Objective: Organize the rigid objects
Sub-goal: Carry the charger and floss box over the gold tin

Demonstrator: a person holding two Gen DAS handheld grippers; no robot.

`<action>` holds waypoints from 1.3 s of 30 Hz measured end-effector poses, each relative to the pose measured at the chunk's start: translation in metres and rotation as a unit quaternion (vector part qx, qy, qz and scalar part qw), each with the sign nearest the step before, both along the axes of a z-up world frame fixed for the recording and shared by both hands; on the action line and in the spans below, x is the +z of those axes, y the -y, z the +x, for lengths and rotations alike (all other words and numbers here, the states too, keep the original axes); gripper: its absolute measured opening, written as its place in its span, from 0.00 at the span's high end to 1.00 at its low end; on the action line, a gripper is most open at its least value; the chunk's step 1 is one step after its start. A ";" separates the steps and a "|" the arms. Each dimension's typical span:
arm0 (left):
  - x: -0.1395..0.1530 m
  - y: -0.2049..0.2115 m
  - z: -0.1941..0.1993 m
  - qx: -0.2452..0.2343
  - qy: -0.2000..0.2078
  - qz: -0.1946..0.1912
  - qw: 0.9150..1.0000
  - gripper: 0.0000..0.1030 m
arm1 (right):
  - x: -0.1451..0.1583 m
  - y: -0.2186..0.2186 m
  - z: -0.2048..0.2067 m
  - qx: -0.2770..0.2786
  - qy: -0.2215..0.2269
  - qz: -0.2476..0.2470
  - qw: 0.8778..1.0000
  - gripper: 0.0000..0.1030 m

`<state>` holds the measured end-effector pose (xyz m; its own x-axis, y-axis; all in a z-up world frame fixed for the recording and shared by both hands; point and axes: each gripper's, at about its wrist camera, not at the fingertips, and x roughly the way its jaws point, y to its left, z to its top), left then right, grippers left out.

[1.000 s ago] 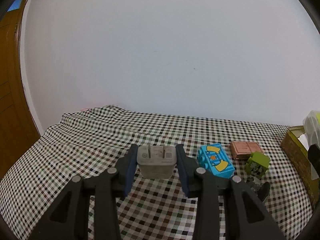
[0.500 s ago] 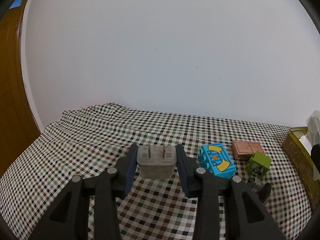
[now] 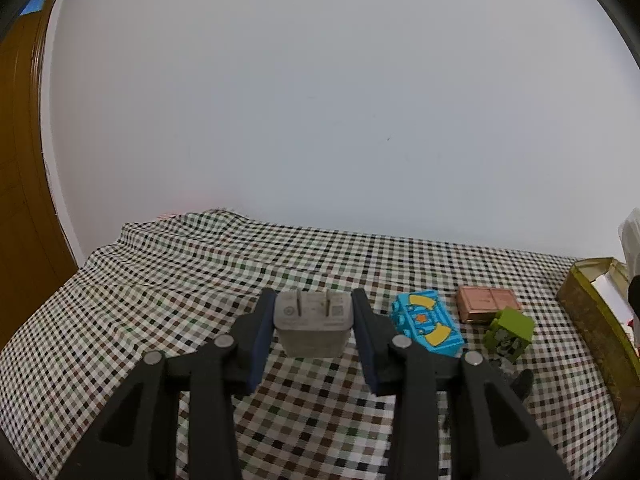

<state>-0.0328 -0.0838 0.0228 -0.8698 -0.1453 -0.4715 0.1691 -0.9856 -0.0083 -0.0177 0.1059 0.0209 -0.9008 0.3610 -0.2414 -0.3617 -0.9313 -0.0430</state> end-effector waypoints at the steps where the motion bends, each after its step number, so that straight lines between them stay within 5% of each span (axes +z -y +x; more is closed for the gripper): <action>1: 0.001 -0.002 0.001 -0.003 -0.002 0.002 1.000 0.64 | 0.001 0.001 0.001 -0.001 -0.002 0.003 1.000 0.46; 39: 0.004 -0.061 0.029 -0.024 -0.020 0.013 0.999 0.64 | 0.016 -0.043 0.072 -0.031 -0.037 0.049 0.998 0.46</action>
<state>-0.0037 -0.0228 0.0273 -0.8939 -0.0906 -0.4390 0.1202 -0.9920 -0.0399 0.0543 0.1488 0.0366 -0.8904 0.4346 -0.1353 -0.4235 -0.9000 -0.1032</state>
